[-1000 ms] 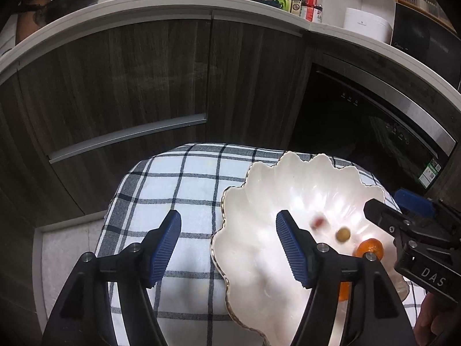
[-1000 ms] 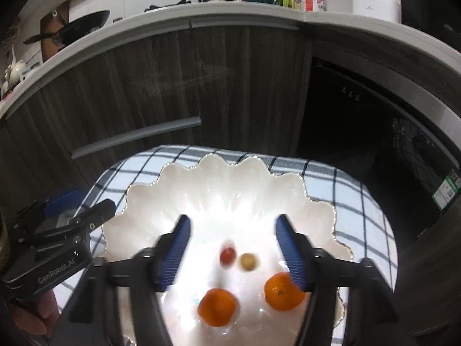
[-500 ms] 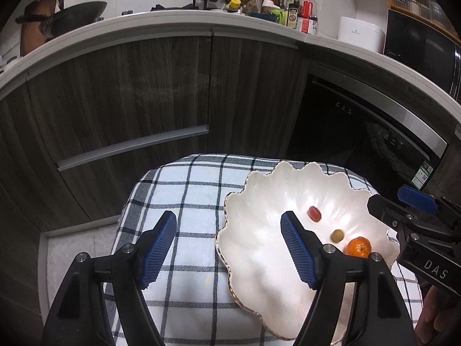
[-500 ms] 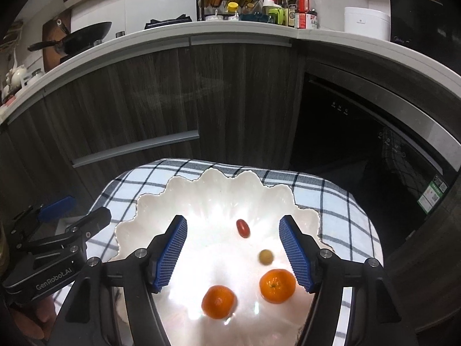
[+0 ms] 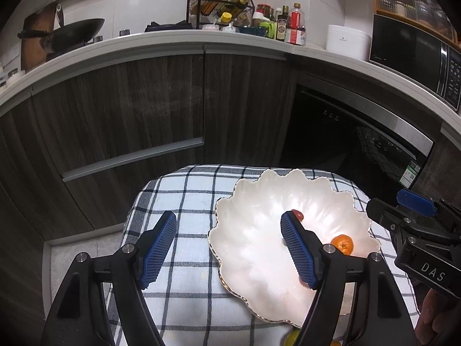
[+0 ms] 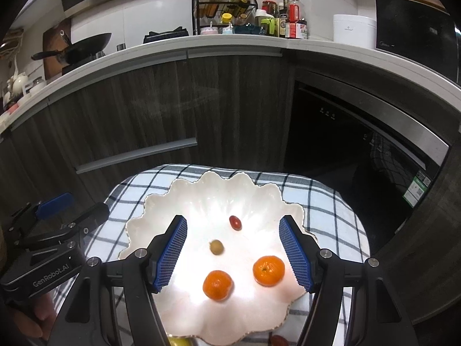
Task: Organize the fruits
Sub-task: 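Withdraw both open tools from the bowl back over the cloth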
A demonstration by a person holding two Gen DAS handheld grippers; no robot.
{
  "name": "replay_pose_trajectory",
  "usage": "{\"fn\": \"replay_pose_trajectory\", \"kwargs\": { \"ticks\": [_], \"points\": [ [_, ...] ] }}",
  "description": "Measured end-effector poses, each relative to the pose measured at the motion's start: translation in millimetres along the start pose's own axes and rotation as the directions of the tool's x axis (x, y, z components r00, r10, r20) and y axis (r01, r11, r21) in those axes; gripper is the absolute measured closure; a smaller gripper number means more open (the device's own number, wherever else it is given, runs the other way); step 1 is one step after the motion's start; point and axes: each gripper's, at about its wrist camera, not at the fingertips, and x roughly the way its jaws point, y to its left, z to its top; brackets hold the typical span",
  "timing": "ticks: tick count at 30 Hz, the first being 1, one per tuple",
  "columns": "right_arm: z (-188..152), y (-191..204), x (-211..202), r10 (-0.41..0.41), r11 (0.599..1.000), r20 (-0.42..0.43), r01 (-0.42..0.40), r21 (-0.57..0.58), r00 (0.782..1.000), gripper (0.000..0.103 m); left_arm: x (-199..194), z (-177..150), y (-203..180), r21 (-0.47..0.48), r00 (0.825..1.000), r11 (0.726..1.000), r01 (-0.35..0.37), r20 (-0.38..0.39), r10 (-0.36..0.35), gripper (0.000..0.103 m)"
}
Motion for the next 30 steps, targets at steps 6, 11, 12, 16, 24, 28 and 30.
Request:
{"fn": "replay_pose_trajectory", "kwargs": {
  "ticks": [6, 11, 12, 16, 24, 28, 30],
  "points": [
    [-1, -1, -21, -0.004, 1.0, 0.026, 0.004, 0.004, 1.0, 0.036, -20, 2, -3, 0.011, 1.0, 1.0, 0.001, 0.031, -0.001, 0.029],
    [-1, -1, -36, -0.008, 1.0, 0.047, 0.008, 0.005, 0.999, 0.035, -32, 0, -7, 0.018, 0.999, 1.0, 0.004, 0.043, -0.005, 0.029],
    [-2, -2, -40, -0.011, 1.0, 0.052, 0.01, 0.006, 0.999, 0.035, -35, -1, -9, 0.02, 0.999, 1.0, 0.006, 0.045, -0.006, 0.029],
    [-5, -4, -50, -0.015, 1.0, 0.059, 0.015, 0.012, 0.998, 0.035, -45, -4, -14, 0.029, 0.999, 1.0, 0.009, 0.054, -0.011, 0.029],
    [-19, -11, -67, -0.019, 0.999, 0.056, 0.017, 0.032, 0.998, 0.035, -60, -14, -22, 0.041, 0.998, 0.999, 0.023, 0.054, -0.026, 0.029],
    [-24, -13, -73, -0.021, 0.999, 0.054, 0.019, 0.038, 0.998, 0.035, -65, -20, -23, 0.037, 0.998, 0.999, 0.029, 0.051, -0.031, 0.029],
    [-26, -13, -76, -0.022, 0.999, 0.053, 0.02, 0.04, 0.998, 0.035, -67, -23, -23, 0.033, 0.998, 0.999, 0.036, 0.045, -0.037, 0.029]
  ]
}}
